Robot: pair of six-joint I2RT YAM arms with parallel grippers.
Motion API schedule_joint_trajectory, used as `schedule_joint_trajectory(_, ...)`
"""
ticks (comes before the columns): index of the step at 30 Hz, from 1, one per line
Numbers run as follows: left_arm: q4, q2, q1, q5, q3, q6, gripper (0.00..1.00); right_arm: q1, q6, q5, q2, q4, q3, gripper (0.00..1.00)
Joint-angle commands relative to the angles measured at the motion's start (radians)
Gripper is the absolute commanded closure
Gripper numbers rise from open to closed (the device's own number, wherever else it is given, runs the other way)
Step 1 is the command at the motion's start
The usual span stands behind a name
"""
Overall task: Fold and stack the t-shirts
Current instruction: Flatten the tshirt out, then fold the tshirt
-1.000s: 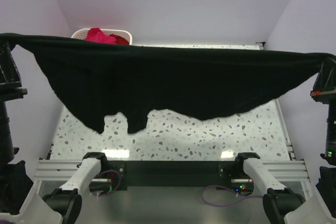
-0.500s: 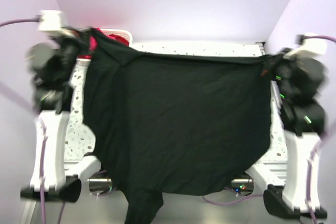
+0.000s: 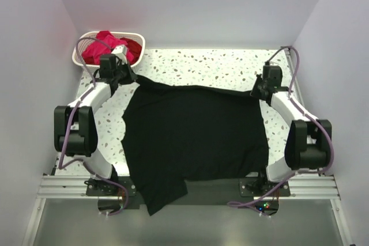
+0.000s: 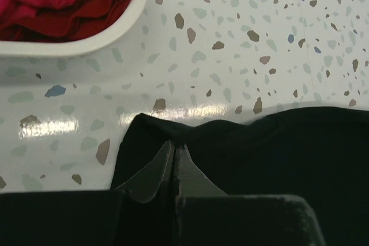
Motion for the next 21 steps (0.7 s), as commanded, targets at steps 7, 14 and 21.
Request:
schedule_joint_trajectory(7,0.09,0.194,0.008,0.077,0.224,-0.081,1.0,-0.002,-0.071,0.016,0.266,0.08,0.253,1.0)
schedule_joint_trajectory(14,-0.044,0.087,0.011,0.029,0.207,-0.107,1.0,-0.03,-0.074,0.037,0.283,-0.121,0.388,1.0)
schedule_joint_trajectory(21,-0.137,-0.066,0.011,0.014,0.106,-0.169,1.0,-0.035,-0.063,0.073,0.216,-0.228,0.347,1.0)
